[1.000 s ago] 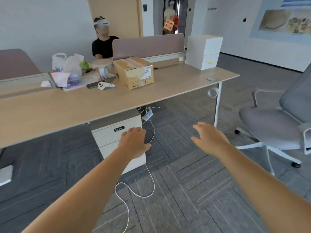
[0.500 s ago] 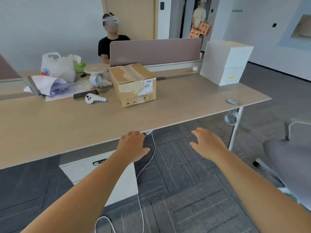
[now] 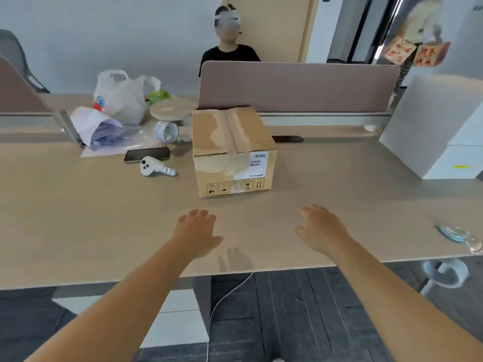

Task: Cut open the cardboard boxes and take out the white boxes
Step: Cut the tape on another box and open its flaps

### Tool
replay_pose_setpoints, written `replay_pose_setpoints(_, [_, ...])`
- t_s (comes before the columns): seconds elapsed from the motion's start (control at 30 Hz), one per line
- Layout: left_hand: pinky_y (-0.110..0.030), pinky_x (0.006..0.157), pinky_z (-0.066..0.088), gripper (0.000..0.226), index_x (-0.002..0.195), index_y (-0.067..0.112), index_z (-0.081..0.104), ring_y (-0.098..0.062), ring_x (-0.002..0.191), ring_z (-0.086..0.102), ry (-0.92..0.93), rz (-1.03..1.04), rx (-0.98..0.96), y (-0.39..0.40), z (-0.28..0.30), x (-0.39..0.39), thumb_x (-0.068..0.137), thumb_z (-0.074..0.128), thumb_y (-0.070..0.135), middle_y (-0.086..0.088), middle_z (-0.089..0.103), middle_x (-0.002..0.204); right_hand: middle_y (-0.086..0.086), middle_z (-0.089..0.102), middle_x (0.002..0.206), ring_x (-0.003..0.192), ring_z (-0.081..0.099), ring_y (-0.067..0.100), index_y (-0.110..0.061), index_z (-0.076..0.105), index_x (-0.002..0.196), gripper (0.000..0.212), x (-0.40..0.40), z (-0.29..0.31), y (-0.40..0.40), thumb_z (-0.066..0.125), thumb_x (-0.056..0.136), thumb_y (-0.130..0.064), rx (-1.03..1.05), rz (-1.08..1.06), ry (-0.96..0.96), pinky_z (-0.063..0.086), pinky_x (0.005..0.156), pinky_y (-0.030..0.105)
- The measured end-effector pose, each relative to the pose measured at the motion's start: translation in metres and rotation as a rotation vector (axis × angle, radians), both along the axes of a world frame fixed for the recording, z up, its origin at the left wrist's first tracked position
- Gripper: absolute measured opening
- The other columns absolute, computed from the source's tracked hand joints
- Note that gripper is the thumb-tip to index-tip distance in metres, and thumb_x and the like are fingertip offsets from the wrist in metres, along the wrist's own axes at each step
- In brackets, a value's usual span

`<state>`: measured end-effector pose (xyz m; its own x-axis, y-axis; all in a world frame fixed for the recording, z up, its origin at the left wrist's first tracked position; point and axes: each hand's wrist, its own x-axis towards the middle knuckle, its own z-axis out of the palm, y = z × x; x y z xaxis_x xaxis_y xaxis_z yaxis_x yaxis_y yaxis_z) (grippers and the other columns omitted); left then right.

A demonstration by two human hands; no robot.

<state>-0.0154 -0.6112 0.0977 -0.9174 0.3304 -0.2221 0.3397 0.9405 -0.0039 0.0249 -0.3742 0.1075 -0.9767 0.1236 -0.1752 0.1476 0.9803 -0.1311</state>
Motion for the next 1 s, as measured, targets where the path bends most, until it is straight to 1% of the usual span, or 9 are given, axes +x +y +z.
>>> replay_pose_setpoints(0.23, [-0.035, 0.109, 0.025, 0.061, 0.141, 0.015, 0.031, -0.022, 0.137, 0.027, -0.091, 0.338, 0.15, 0.015, -0.027, -0.073, 0.092, 0.046, 0.047, -0.002, 0.031, 0.149, 0.01, 0.044, 0.138, 0.127, 0.04, 0.026, -0.014, 0.036, 0.138, 0.052, -0.119, -0.025, 0.043, 0.05, 0.089, -0.027, -0.135, 0.079, -0.025, 0.035, 0.101, 0.033])
replay_pose_setpoints(0.37, [-0.037, 0.111, 0.022, 0.076, 0.147, 0.013, 0.019, -0.023, 0.14, 0.022, -0.108, 0.567, 0.504, 0.011, -0.041, -0.109, 0.088, 0.056, 0.044, -0.005, 0.023, 0.153, 0.007, 0.029, 0.15, 0.137, 0.028, 0.022, -0.011, 0.02, 0.145, 0.075, -0.168, -0.035, 0.046, 0.061, 0.086, -0.032, -0.453, -0.026, -0.05, 0.027, 0.107, 0.032])
replay_pose_setpoints(0.5, [-0.03, 0.108, 0.023, 0.08, 0.147, 0.014, 0.019, -0.017, 0.14, 0.022, -0.087, 0.694, 0.884, 0.004, -0.061, -0.153, 0.084, 0.065, 0.034, -0.001, 0.028, 0.151, 0.001, 0.04, 0.143, 0.127, 0.039, 0.014, -0.014, 0.03, 0.141, 0.074, -0.213, -0.055, 0.038, 0.071, 0.079, -0.02, -0.869, -0.194, 0.038, 0.031, 0.102, 0.031])
replay_pose_setpoints(0.6, [-0.024, 0.094, 0.029, 0.079, 0.139, 0.021, 0.032, -0.013, 0.128, 0.038, -0.128, 0.714, 1.086, 0.0, -0.077, -0.186, 0.074, 0.076, 0.03, 0.011, 0.046, 0.128, -0.003, 0.055, 0.121, 0.106, 0.048, 0.007, -0.01, 0.045, 0.128, 0.062, -0.238, -0.074, 0.029, 0.075, 0.074, -0.014, -1.069, -0.264, 0.06, 0.04, 0.088, 0.028])
replay_pose_setpoints(0.67, [-0.02, 0.086, 0.035, 0.08, 0.129, 0.023, 0.042, -0.007, 0.111, 0.051, -0.195, 0.736, 1.2, -0.001, -0.086, -0.203, 0.06, 0.081, 0.035, 0.017, 0.054, 0.112, -0.003, 0.063, 0.113, 0.101, 0.059, 0.011, -0.011, 0.053, 0.12, 0.061, -0.248, -0.088, 0.027, 0.08, 0.066, -0.022, -1.129, -0.275, 0.039, 0.045, 0.082, 0.027])
replay_pose_setpoints(0.73, [-0.012, 0.073, 0.045, 0.066, 0.111, 0.023, 0.055, 0.003, 0.091, 0.061, -0.236, 0.743, 1.338, 0.001, -0.095, -0.214, 0.052, 0.083, 0.033, 0.018, 0.065, 0.097, -0.002, 0.067, 0.104, 0.095, 0.064, 0.012, -0.015, 0.056, 0.112, 0.049, -0.254, -0.097, 0.026, 0.078, 0.067, -0.018, -1.202, -0.316, 0.046, 0.048, 0.078, 0.027])
replay_pose_setpoints(0.83, [-0.006, 0.06, 0.047, 0.032, 0.1, 0.014, 0.06, 0.009, 0.07, 0.064, -0.161, 0.754, 1.453, 0.008, -0.105, -0.221, 0.073, 0.073, 0.001, 0.011, 0.068, 0.082, -0.006, 0.067, 0.094, 0.086, 0.063, 0.008, -0.022, 0.058, 0.099, 0.036, -0.258, -0.106, 0.024, 0.075, 0.071, -0.008, -1.25, -0.367, 0.089, 0.05, 0.074, 0.023])
replay_pose_setpoints(0.93, [-0.006, 0.059, 0.047, 0.028, 0.089, 0.017, 0.06, 0.01, 0.066, 0.063, -0.108, 0.782, 1.474, 0.009, -0.109, -0.223, 0.076, 0.065, -0.007, 0.017, 0.069, 0.066, -0.015, 0.063, 0.081, 0.072, 0.059, -0.004, -0.028, 0.055, 0.084, 0.03, -0.26, -0.106, 0.022, 0.069, 0.076, -0.003, -1.238, -0.39, 0.145, 0.047, 0.059, 0.011])
replay_pose_setpoints(1.0, [-0.008, 0.061, 0.048, 0.029, 0.089, 0.019, 0.06, 0.007, 0.07, 0.065, -0.099, 0.783, 1.488, 0.009, -0.108, -0.223, 0.074, 0.067, -0.005, 0.017, 0.07, 0.07, -0.016, 0.06, 0.079, 0.071, 0.056, -0.004, -0.028, 0.054, 0.082, 0.029, -0.26, -0.105, 0.022, 0.069, 0.077, -0.004, -1.235, -0.396, 0.169, 0.045, 0.056, 0.009])
